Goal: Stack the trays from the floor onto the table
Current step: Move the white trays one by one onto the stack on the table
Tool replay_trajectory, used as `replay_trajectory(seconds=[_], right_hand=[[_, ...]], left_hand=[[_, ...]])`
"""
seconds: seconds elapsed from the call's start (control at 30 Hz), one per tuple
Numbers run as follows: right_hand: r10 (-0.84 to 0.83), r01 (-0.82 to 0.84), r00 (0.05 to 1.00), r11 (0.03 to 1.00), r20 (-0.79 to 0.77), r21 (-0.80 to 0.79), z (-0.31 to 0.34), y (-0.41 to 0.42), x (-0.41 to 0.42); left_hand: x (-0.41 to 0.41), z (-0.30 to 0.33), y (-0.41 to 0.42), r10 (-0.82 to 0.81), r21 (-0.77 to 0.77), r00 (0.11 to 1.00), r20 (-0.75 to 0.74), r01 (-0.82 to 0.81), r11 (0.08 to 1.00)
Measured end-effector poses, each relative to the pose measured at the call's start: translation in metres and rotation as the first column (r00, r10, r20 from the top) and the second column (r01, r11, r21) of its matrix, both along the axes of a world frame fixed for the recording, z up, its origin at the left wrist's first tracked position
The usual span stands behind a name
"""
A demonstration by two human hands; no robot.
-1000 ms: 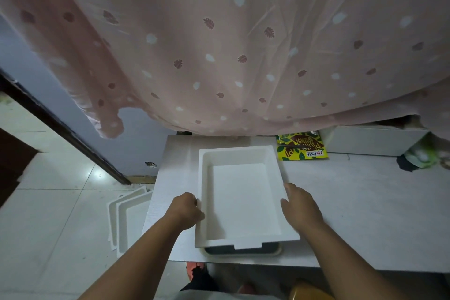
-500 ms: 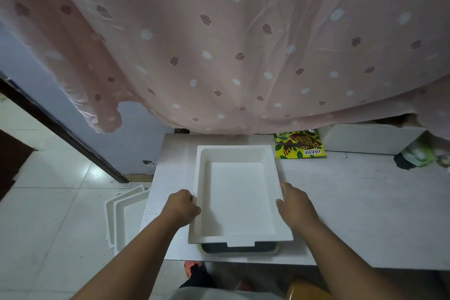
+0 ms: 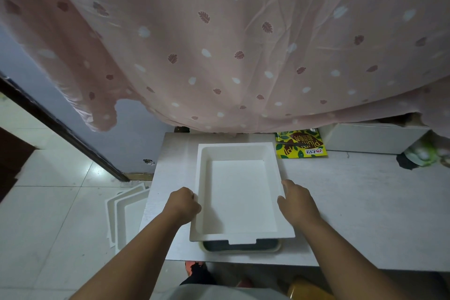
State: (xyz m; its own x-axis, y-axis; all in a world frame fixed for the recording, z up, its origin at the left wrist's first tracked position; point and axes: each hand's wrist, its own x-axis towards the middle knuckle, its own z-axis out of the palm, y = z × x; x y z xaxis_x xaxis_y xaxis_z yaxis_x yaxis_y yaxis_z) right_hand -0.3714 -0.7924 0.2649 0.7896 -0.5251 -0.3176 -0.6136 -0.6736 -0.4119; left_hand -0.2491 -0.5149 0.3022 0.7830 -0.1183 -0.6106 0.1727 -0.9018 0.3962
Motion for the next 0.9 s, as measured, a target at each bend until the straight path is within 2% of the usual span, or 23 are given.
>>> replay_trajectory(seconds=[0.57, 0.9], right_hand=[[-0.047, 0.045, 0.998, 0.998, 0.036, 0.051, 0.002, -0.002, 0.003], [-0.058, 0.059, 0.998, 0.995, -0.014, 0.079, 0.004, 0.002, 0.004]], left_hand=[[0.003, -0.01, -0.006, -0.043, 0.033, 0.999, -0.014, 0.044, 0.999], [0.002, -0.013, -0.004, -0.05, 0.021, 0.998, -0.037, 0.051, 0.998]])
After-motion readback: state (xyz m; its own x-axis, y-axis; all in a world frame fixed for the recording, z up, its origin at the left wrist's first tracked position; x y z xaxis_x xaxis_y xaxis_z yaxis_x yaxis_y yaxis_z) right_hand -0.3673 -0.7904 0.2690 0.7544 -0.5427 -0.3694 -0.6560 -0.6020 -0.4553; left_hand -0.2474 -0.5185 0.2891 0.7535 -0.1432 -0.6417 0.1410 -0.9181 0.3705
